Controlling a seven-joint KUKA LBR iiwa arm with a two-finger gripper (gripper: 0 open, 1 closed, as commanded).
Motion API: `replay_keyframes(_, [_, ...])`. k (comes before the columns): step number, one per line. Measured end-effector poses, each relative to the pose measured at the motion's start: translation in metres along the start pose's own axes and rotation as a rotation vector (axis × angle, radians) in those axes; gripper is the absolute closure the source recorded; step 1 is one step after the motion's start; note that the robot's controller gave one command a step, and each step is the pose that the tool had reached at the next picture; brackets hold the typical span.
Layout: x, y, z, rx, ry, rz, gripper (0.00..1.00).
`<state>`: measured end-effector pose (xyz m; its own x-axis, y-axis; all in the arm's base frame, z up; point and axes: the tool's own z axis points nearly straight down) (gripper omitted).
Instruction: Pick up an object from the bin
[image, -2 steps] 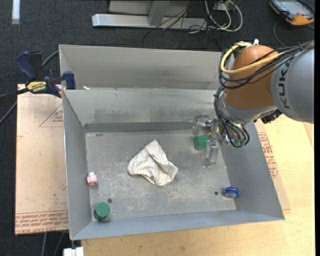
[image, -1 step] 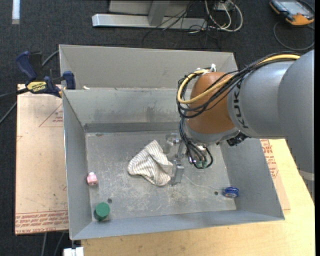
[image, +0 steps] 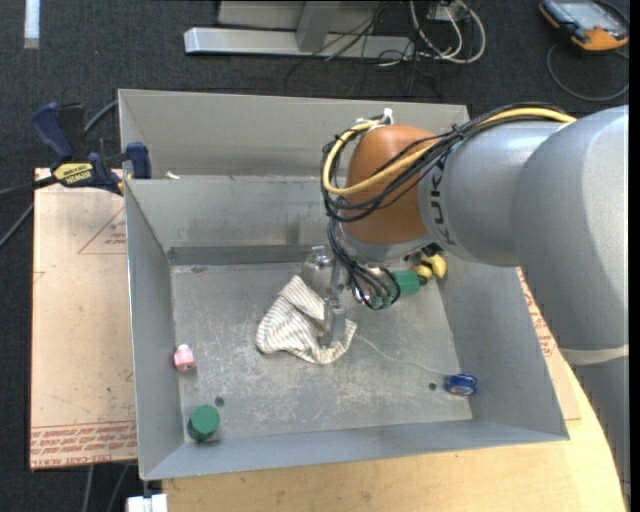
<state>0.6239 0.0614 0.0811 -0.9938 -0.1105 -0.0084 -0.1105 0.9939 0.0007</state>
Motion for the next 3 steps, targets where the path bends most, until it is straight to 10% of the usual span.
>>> replay_keyframes(1, [0.085, 0.020, 0.009, -0.005, 0.015, 0.145, 1.00])
replay_keyframes(2, [0.085, 0.020, 0.009, -0.005, 0.015, 0.145, 1.00])
replay_keyframes(3, [0.078, 0.018, -0.204, -0.006, 0.006, 0.145, 1.00])
